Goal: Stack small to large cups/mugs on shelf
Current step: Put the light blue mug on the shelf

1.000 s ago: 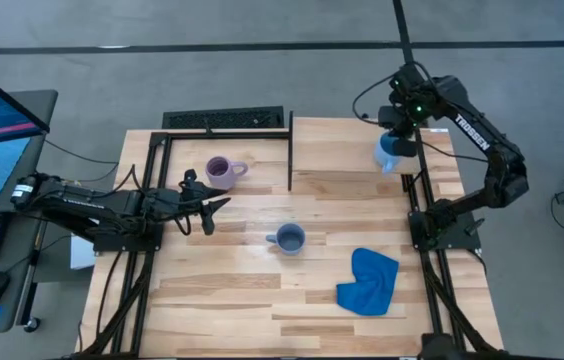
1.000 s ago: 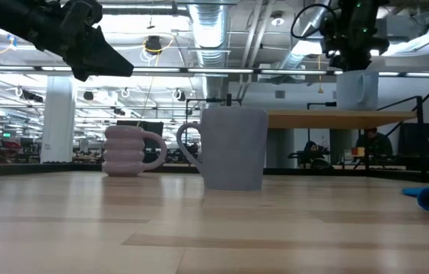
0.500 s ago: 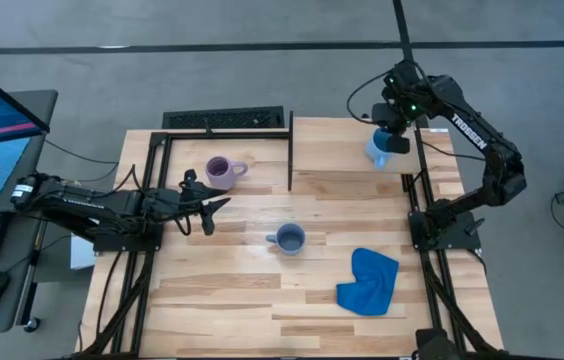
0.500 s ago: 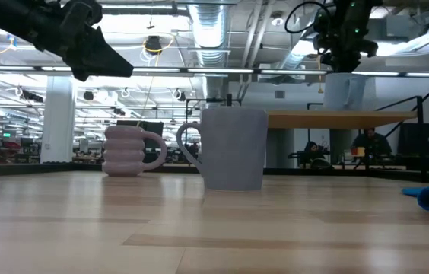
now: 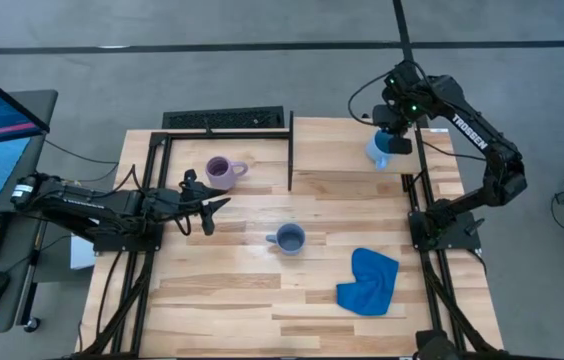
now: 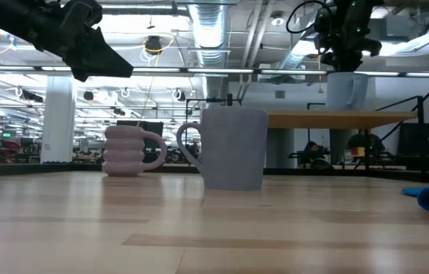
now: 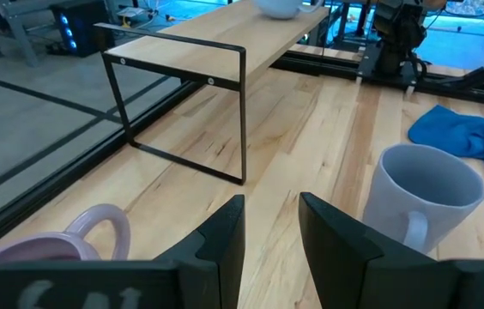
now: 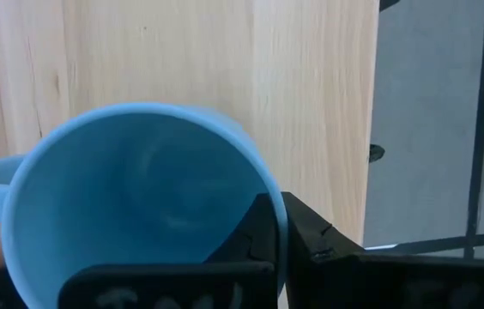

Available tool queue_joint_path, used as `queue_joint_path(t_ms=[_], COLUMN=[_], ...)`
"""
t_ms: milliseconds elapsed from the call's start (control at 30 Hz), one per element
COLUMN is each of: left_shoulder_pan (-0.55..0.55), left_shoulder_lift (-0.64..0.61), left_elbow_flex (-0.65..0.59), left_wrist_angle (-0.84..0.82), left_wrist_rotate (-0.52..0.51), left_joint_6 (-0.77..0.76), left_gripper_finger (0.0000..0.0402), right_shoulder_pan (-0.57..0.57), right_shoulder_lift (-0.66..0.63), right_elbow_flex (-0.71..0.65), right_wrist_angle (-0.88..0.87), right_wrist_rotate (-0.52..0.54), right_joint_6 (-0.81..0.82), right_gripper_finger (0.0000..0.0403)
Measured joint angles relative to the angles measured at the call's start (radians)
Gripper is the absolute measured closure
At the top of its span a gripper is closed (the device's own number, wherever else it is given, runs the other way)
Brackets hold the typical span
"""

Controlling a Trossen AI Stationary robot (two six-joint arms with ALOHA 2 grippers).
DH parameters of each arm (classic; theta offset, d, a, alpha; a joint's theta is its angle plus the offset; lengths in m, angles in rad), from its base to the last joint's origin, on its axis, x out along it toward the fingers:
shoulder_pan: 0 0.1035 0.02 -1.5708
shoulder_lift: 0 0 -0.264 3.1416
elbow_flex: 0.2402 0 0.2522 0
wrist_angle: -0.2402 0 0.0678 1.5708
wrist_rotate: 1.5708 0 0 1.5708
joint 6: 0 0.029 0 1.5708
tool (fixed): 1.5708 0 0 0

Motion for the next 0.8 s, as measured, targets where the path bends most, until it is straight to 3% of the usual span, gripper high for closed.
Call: queue_joint_path(t_ms=[800], left_shoulder_pan=[0.000], left_shoulder_lift=[0.000], left_elbow_flex=[0.000], left_wrist_angle=[-0.021], left_wrist_rotate=[0.000], left_joint_6=[-0.013], left_gripper_finger=[0.0298], right_shoulder_pan=[0.007], right_shoulder_lift=[0.049], right_elbow_flex=[0.002], right_wrist_angle=[-0.004], right_wrist_rotate=[0.048], right_joint_6=[0.056], right_gripper_finger=[0.0380])
